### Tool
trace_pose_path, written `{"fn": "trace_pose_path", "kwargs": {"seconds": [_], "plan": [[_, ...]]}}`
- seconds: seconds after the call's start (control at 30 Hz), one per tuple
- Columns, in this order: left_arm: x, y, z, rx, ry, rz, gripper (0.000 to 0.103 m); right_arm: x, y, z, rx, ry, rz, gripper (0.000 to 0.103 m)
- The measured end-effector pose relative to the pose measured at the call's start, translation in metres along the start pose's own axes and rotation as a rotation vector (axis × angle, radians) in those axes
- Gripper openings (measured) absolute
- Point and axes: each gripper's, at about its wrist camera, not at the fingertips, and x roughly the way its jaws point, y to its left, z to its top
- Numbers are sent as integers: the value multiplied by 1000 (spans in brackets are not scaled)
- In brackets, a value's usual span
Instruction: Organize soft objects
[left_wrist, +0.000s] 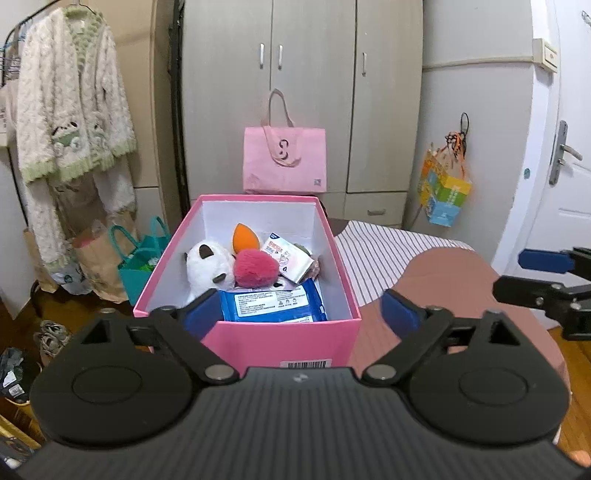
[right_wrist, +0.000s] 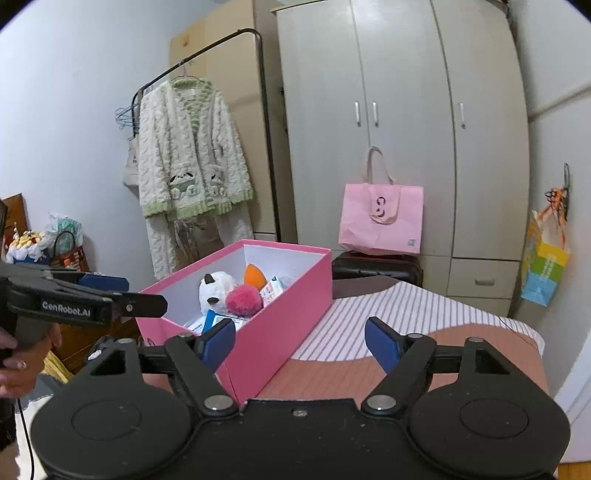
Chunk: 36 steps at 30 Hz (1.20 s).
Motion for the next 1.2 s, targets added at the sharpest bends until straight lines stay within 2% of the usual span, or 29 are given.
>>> {"fn": "trace_pose_path", "kwargs": {"seconds": [0.03,0.1,0.17,0.33,0.43,0.53,0.63,0.77,0.97,1.2], "plan": [[-3,-2,-2,5,-12,5,101,-2,-1,-1,8,2,-3,85],[-4,-8,-2,28,-15,15,103,-4,-3,-2,11,4,-7,97],[-2,-14,-1,35,0,32,103,-3,-7,-3,21,19,-23,101],[2,-25,4,46,59,111,103,-2,-15,-4,84,97,-123,103],[-5,-28,1,47,18,103,103,-6,-10,-7,57,140,-190,103],[-8,-31,-4,31,13,104,103,-24,-4,-12,28,83,-175,103],[-10,-33,-9,9,-1,111,103,-42,-1,-16,42,25,-232,103],[-10,-38,-15,29,-10,95,103,-53,0,-18,21,-5,-297,103],[-8,-37,-25,18,-5,55,103,-53,-5,-22,37,-21,-302,103],[-7,-37,-34,32,-31,66,103,-45,0,-30,31,-1,-332,103]]}}
